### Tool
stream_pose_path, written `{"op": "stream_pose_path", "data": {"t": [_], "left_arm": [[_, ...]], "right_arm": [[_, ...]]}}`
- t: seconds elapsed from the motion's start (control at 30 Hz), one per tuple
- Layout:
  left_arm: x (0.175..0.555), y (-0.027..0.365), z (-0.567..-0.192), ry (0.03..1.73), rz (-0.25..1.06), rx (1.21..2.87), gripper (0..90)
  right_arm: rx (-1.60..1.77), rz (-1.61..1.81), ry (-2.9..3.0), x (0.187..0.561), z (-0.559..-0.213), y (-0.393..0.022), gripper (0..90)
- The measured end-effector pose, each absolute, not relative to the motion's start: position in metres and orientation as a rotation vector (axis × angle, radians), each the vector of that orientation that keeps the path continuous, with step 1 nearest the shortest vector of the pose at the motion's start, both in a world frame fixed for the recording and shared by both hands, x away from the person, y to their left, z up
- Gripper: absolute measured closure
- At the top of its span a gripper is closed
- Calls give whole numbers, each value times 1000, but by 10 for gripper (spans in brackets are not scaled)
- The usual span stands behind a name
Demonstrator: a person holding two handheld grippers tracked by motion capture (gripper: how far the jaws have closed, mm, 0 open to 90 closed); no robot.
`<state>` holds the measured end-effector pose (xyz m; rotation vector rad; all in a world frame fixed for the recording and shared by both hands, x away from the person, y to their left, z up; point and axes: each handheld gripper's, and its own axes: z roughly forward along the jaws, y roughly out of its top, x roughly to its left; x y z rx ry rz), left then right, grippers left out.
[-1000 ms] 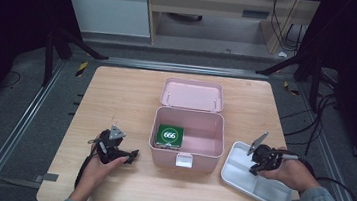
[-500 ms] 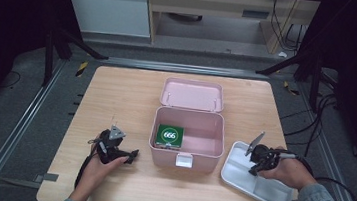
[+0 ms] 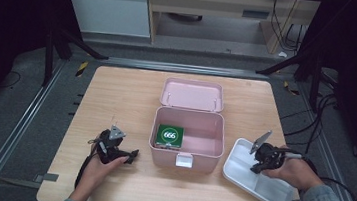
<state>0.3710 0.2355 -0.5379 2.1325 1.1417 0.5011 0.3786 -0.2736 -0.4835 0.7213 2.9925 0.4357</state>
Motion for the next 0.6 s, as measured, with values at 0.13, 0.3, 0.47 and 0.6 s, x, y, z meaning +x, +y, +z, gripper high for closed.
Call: {"op": "stream_pose_path", "data": {"t": [0.13, 0.3, 0.47, 0.6], "left_arm": [[371, 236, -538, 1142, 501, 2133, 0], [371, 236, -538, 1142, 501, 2133, 0], [371, 235, -538, 1142, 501, 2133, 0], [371, 236, -538, 1142, 501, 2133, 0]], "right_arm": [[748, 512, 2947, 376, -471, -283, 899], [762, 600, 2895, 374, -454, -291, 899], [754, 650, 2844, 377, -430, -294, 899], [739, 677, 2816, 381, -411, -293, 899]]}}
